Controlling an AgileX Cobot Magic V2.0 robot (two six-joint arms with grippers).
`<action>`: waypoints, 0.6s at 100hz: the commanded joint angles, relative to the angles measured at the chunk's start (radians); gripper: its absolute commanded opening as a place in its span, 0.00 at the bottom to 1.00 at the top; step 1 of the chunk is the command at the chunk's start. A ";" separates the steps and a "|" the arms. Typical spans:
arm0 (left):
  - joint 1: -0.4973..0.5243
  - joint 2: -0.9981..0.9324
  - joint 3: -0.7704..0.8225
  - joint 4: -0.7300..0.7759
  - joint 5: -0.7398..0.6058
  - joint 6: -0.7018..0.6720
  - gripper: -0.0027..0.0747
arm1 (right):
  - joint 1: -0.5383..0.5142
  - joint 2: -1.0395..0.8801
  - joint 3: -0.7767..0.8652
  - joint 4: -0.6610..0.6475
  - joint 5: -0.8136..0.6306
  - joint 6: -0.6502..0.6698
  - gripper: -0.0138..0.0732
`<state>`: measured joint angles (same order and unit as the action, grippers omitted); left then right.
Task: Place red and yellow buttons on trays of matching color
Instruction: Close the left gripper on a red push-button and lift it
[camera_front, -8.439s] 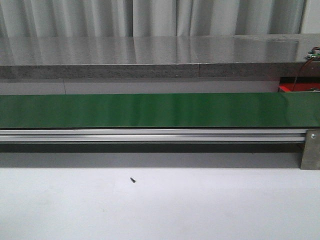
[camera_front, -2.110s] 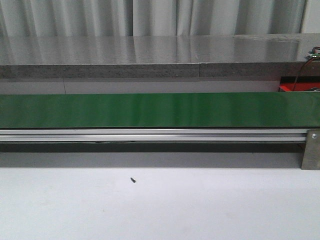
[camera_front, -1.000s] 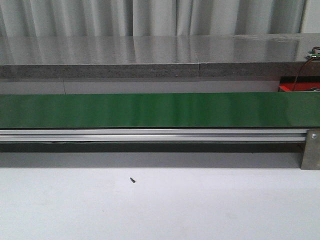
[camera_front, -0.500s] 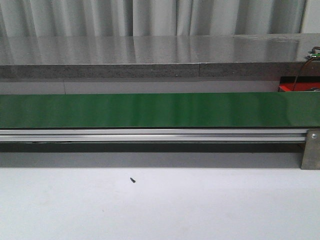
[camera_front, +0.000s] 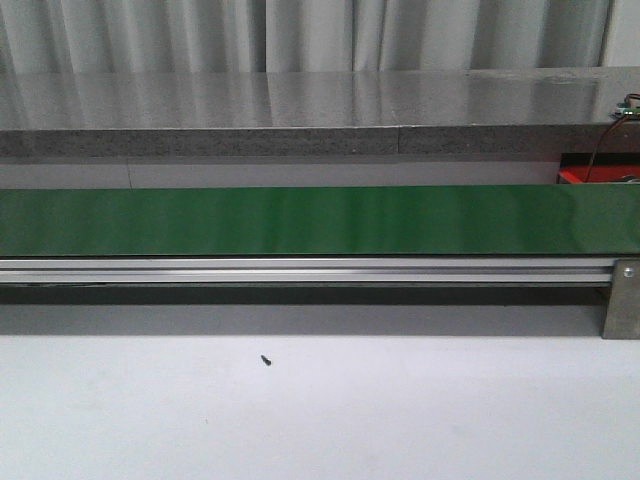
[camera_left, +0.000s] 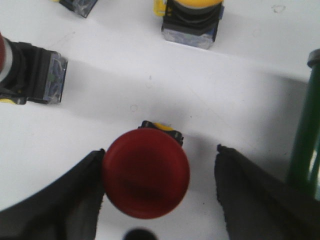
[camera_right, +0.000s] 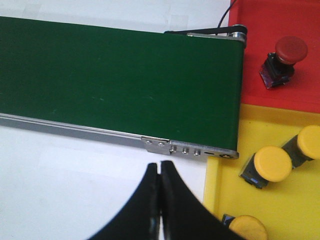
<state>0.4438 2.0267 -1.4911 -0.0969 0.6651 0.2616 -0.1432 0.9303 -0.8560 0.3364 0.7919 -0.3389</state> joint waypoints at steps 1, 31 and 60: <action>-0.007 -0.054 -0.030 -0.014 -0.048 -0.009 0.48 | -0.001 -0.016 -0.033 0.021 -0.044 -0.001 0.08; -0.005 -0.057 -0.030 -0.001 -0.052 -0.009 0.17 | -0.001 -0.016 -0.033 0.021 -0.044 -0.001 0.08; -0.005 -0.163 -0.030 -0.003 -0.010 -0.009 0.08 | -0.001 -0.016 -0.033 0.021 -0.044 -0.001 0.08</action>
<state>0.4438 1.9749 -1.4911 -0.0939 0.6765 0.2616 -0.1432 0.9303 -0.8560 0.3364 0.7919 -0.3389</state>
